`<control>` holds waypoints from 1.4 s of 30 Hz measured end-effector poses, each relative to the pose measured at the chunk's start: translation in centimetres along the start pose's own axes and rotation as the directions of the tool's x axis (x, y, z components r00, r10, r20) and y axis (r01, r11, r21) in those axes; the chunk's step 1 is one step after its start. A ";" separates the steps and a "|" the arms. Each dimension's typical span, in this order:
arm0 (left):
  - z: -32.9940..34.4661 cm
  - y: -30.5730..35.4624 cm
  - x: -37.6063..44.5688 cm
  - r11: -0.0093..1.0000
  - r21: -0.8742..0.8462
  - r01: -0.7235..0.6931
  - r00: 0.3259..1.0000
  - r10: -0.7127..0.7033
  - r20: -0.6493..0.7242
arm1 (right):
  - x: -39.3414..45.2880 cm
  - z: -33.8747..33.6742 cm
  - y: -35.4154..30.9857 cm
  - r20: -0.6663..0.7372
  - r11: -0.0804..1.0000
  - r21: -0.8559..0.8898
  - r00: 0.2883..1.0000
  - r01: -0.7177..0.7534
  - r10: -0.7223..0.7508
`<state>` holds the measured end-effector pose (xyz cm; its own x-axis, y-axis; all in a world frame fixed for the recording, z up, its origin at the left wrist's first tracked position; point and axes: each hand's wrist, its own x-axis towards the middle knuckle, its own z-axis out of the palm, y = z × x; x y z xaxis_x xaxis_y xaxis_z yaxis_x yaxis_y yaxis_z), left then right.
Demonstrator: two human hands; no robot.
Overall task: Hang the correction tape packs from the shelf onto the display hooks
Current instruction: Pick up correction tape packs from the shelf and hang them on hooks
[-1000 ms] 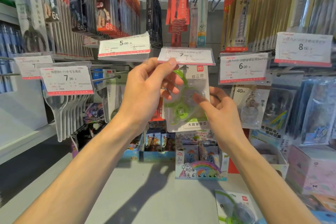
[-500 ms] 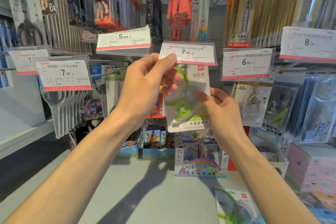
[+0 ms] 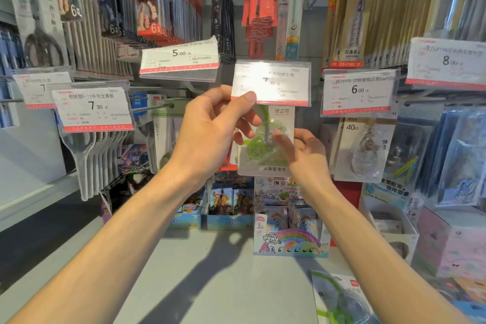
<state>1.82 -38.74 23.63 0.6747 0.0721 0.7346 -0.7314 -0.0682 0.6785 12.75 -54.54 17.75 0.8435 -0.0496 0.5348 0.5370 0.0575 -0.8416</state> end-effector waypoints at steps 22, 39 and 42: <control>1.3 -5.9 -5.8 0.986 0.067 0.150 0.988 -0.151 0.019 | -6.6 -10.2 1.3 0.072 0.983 -0.124 0.987 -0.136 0.145; 14.1 -17.3 -16.0 0.782 0.536 0.317 0.755 -0.550 0.357 | -16.4 -23.6 6.9 -0.147 0.897 -0.268 0.935 -0.352 0.323; 14.9 -19.0 -16.6 0.686 0.715 0.134 0.679 -0.589 0.438 | -17.1 -24.0 7.6 -0.104 0.872 -0.333 0.933 -0.360 0.345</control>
<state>6.02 -53.47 -1.32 0.9326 -0.3462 0.1022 -0.3403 -0.7488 0.5688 2.19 -77.20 0.39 0.9710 -0.1303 0.2003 0.1607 -0.2641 -0.9510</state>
